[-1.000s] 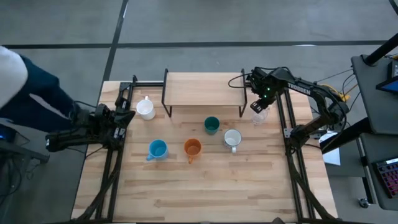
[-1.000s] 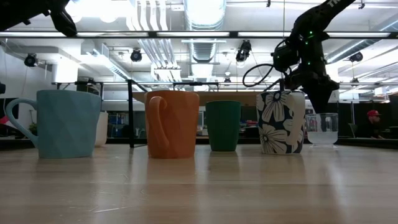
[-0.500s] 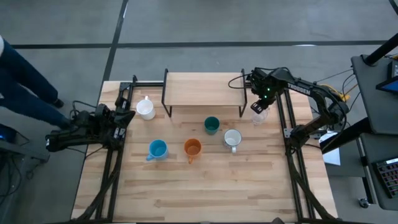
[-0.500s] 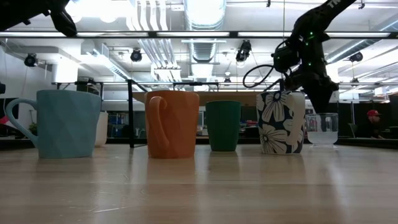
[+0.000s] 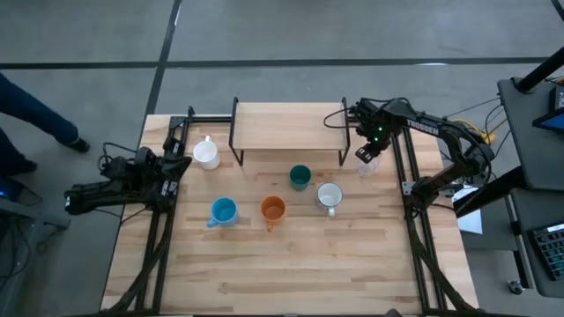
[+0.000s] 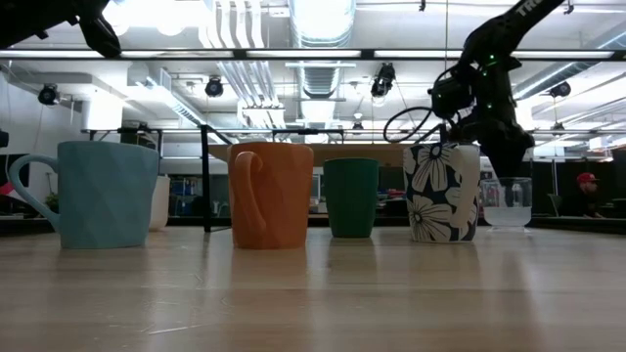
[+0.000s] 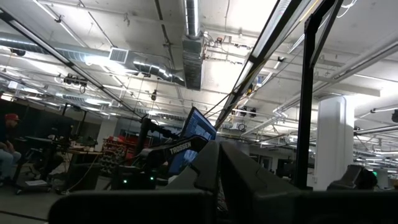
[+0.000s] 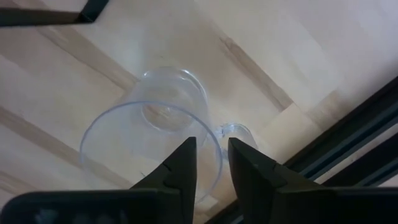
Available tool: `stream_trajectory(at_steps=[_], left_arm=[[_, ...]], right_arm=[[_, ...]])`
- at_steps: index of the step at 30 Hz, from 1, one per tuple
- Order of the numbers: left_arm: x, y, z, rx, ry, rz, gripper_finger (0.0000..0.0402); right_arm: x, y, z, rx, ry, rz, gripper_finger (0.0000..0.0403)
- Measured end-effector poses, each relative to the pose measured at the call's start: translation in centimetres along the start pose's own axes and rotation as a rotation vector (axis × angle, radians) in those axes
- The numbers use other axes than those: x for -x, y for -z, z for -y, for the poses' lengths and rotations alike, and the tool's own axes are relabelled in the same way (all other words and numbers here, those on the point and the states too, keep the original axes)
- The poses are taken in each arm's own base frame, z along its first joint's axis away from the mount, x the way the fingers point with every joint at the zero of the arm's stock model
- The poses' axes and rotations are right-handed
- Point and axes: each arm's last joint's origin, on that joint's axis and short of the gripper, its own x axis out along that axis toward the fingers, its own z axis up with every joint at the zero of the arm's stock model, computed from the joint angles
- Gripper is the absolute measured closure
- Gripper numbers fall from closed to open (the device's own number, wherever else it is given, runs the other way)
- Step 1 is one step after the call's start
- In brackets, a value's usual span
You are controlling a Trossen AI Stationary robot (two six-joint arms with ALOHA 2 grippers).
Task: Stack small to large cups/mugs on shelf
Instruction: Put the transparent mug on the shelf
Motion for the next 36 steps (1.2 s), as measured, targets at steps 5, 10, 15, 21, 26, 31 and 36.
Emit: stream_trajectory(at_steps=[5,10,15,21,26,31,36], left_arm=[[0.0,0.0,0.0,0.0,0.0,0.0,0.0402],[0.0,-0.01,0.0,0.0,0.0,0.0,0.0402],[0.0,0.0,0.0,0.0,0.0,0.0,0.0402],[0.0,0.0,0.0,0.0,0.0,0.0,0.0402],[0.0,0.0,0.0,0.0,0.0,0.0,0.0402],[0.0,0.0,0.0,0.0,0.0,0.0,0.0402],[0.0,0.0,0.0,0.0,0.0,0.0,0.0402]], right_arm=[[-0.51,0.13,0.01,0.003,0.0,-0.004,0.0323],[-0.53,0.04,0.0,0.004,0.0,0.006,0.0329],[-0.5,-0.09,0.02,0.002,0.001,0.019,0.0338],[-0.5,-0.12,0.02,0.002,0.001,0.021,0.0351],[-0.48,-0.14,0.02,-0.001,0.001,0.023,0.0364],[-0.48,-0.14,0.02,-0.001,0.001,0.023,0.0371],[-0.48,-0.14,0.02,-0.001,0.001,0.023,0.0371]])
